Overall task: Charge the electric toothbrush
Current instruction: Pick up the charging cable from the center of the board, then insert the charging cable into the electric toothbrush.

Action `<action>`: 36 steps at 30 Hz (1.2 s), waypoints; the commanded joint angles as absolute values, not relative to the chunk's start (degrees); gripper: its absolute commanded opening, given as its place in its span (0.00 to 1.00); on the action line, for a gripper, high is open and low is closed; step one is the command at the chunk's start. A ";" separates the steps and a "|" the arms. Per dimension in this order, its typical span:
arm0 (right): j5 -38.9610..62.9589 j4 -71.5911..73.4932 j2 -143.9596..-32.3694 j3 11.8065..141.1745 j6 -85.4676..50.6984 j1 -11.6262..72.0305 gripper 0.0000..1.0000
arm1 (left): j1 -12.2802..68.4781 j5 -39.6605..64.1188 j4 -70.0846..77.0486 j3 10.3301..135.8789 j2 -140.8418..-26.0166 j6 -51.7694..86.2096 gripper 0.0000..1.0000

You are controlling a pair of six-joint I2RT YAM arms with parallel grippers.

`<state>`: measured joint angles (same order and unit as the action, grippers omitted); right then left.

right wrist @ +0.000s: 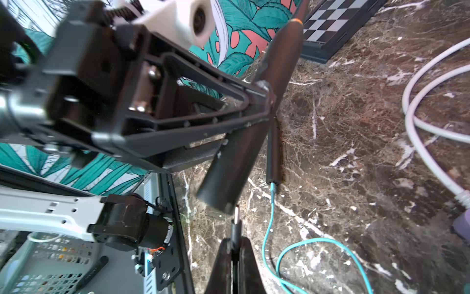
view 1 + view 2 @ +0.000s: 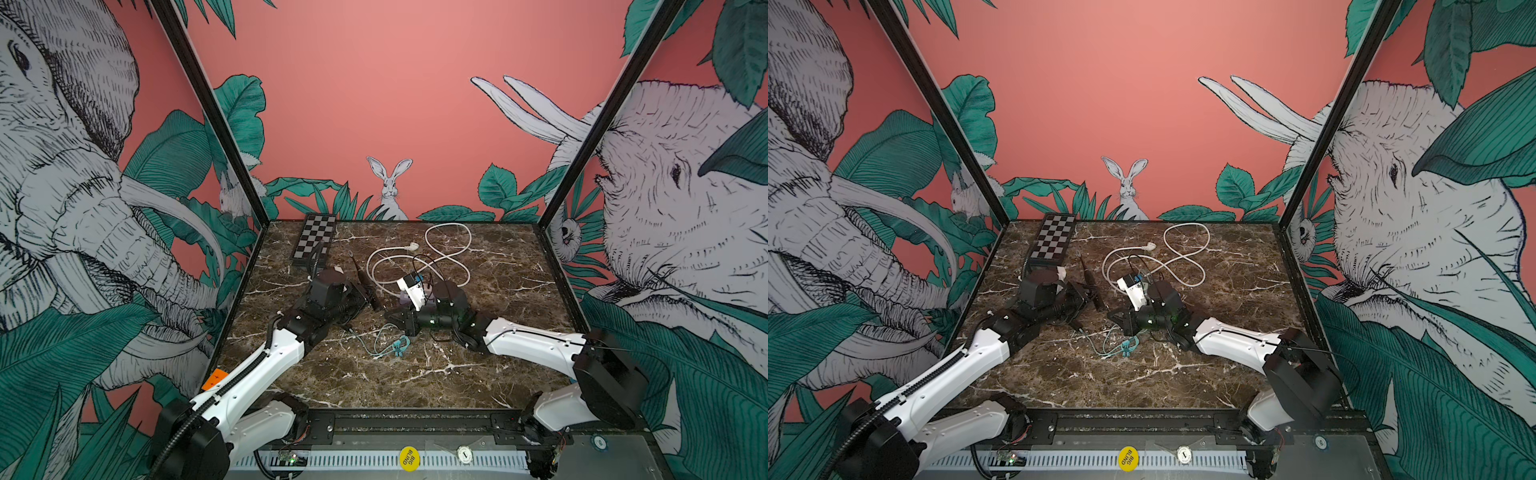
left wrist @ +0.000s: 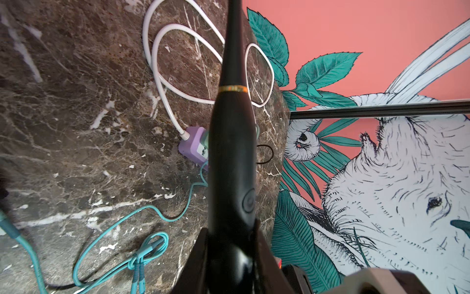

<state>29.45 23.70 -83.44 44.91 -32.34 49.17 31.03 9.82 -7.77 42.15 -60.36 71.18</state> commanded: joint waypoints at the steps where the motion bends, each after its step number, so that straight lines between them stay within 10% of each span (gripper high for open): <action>1: 31.48 30.09 -81.27 44.17 -35.67 49.04 0.00 | 31.20 8.47 -4.22 41.43 -59.17 72.68 0.00; 36: 35.08 42.42 -88.46 43.99 -49.47 47.99 0.00 | 31.55 7.60 0.61 39.38 -57.23 72.73 0.00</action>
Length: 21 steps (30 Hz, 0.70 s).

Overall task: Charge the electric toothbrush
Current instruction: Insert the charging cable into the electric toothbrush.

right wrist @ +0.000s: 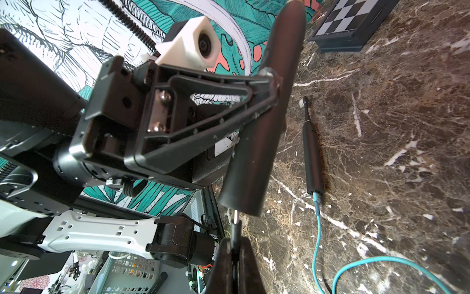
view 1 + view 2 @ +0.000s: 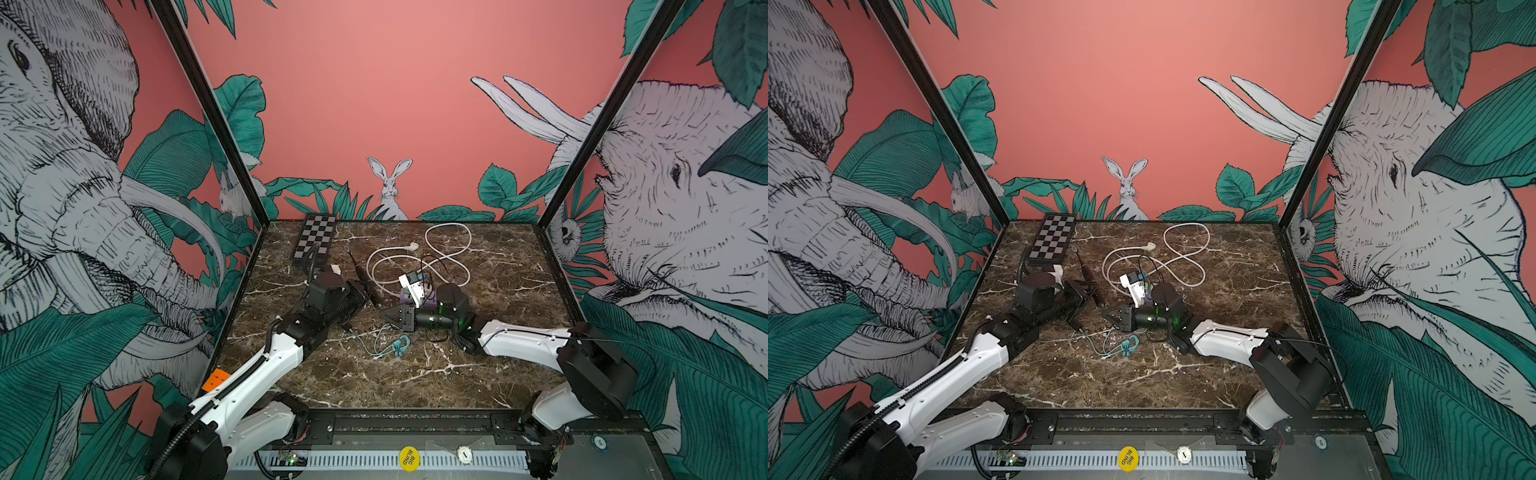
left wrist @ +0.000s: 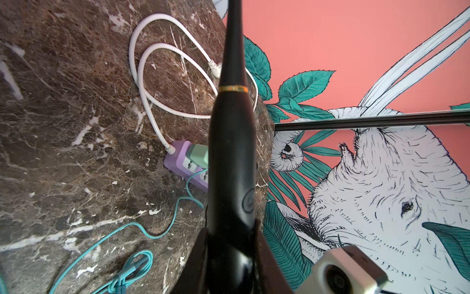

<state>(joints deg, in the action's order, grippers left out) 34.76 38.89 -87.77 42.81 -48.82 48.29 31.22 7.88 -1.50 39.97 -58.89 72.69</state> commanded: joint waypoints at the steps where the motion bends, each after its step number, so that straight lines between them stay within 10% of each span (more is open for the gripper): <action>1: 35.17 42.79 -88.67 43.95 -49.78 47.90 0.00 | 31.64 7.63 0.62 39.38 -57.17 72.62 0.00; 21: 32.14 35.82 -88.78 46.32 -50.63 46.84 0.00 | 32.93 8.70 2.57 39.35 -57.46 71.24 0.00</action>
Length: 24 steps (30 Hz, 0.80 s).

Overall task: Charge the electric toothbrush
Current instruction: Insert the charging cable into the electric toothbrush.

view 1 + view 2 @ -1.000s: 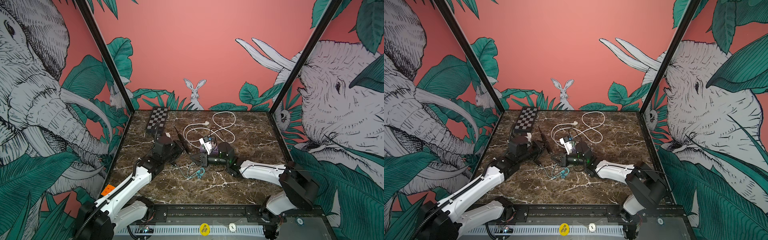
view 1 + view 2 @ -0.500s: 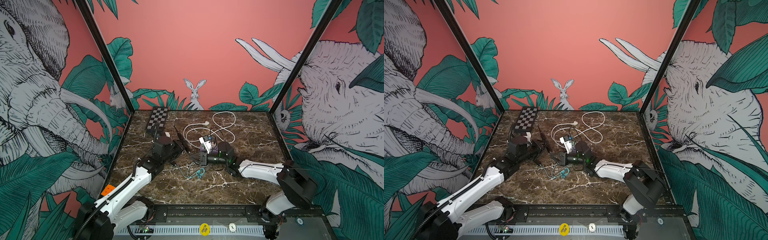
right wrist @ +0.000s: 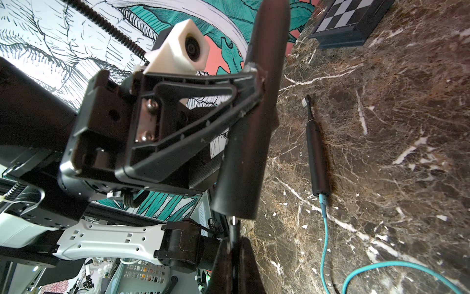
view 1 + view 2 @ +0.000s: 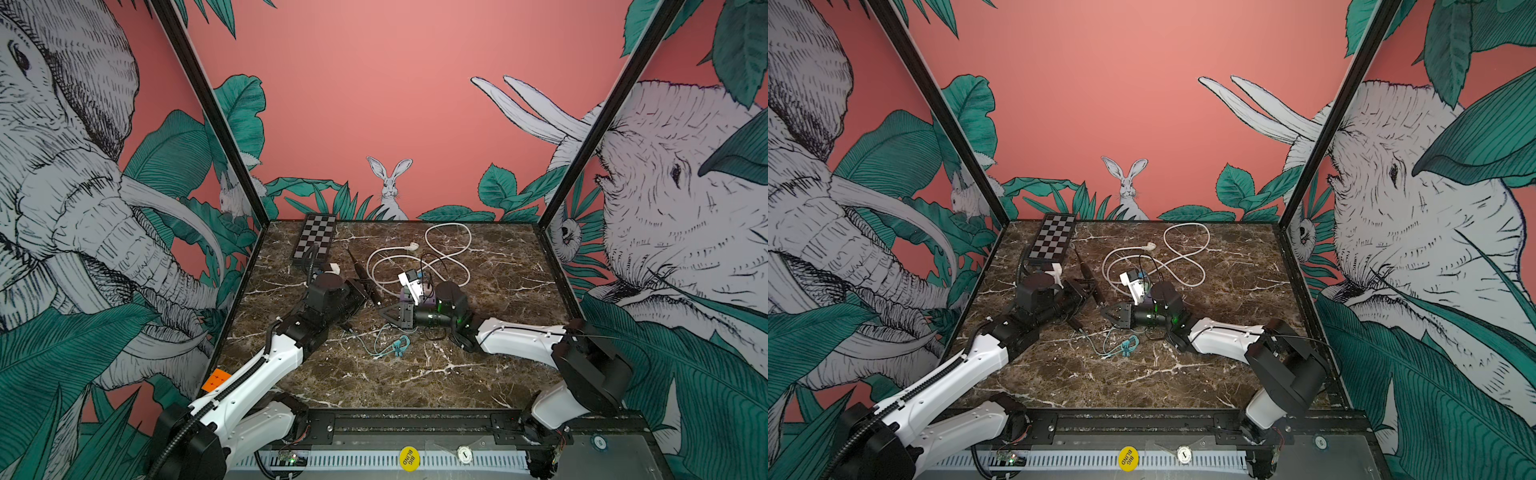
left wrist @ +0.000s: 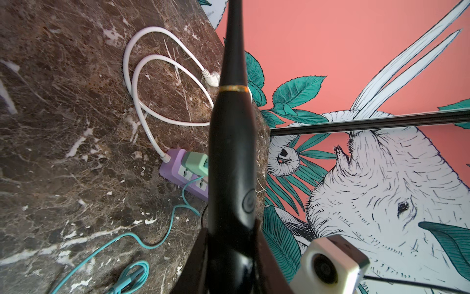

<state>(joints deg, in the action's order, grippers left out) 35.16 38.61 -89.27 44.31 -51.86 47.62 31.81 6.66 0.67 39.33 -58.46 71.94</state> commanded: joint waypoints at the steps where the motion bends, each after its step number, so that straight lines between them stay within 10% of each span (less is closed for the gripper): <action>1: 31.22 35.08 -88.46 46.35 -50.72 46.80 0.00 | 33.09 8.78 2.55 39.45 -57.51 71.08 0.00; 24: 30.53 31.88 -86.93 50.67 -54.62 43.42 0.00 | 37.35 10.99 2.41 40.48 -59.26 65.50 0.00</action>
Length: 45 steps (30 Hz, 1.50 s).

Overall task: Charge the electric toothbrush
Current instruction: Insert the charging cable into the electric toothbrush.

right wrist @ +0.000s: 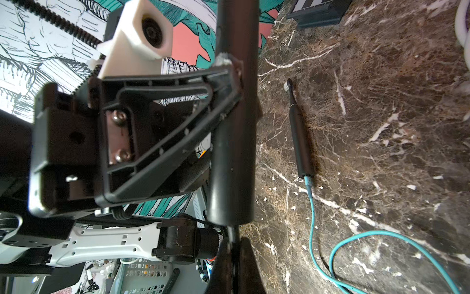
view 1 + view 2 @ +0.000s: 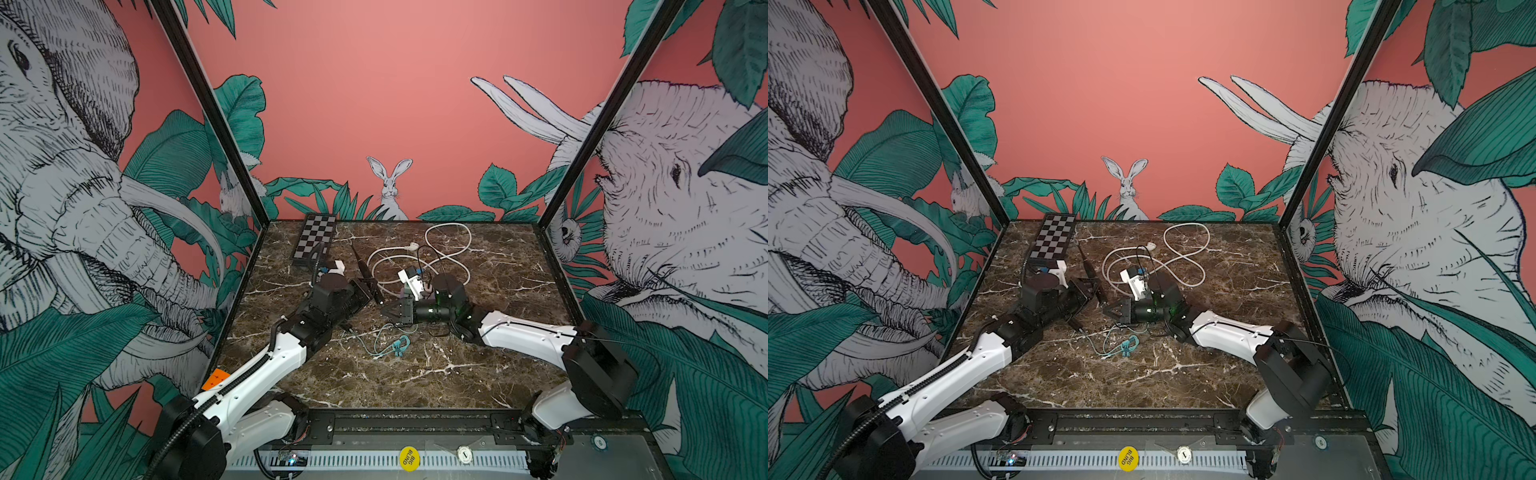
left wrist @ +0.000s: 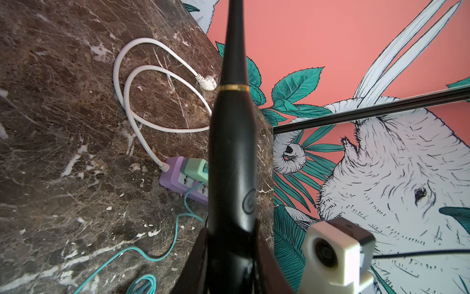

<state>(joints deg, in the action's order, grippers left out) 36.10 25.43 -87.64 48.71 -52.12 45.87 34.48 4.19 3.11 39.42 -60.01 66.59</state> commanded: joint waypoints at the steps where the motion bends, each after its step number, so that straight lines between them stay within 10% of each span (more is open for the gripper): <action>1: 30.59 32.28 -86.84 50.52 -55.21 43.18 0.00 | 37.49 11.00 2.47 40.36 -59.19 65.24 0.00; 29: 29.97 28.87 -85.54 53.22 -47.38 42.20 0.00 | 39.78 10.27 6.80 38.73 -60.59 67.53 0.00; 45: 17.15 4.10 -61.71 46.38 -29.93 41.71 0.78 | 43.90 7.25 -3.14 45.43 -65.13 63.25 0.00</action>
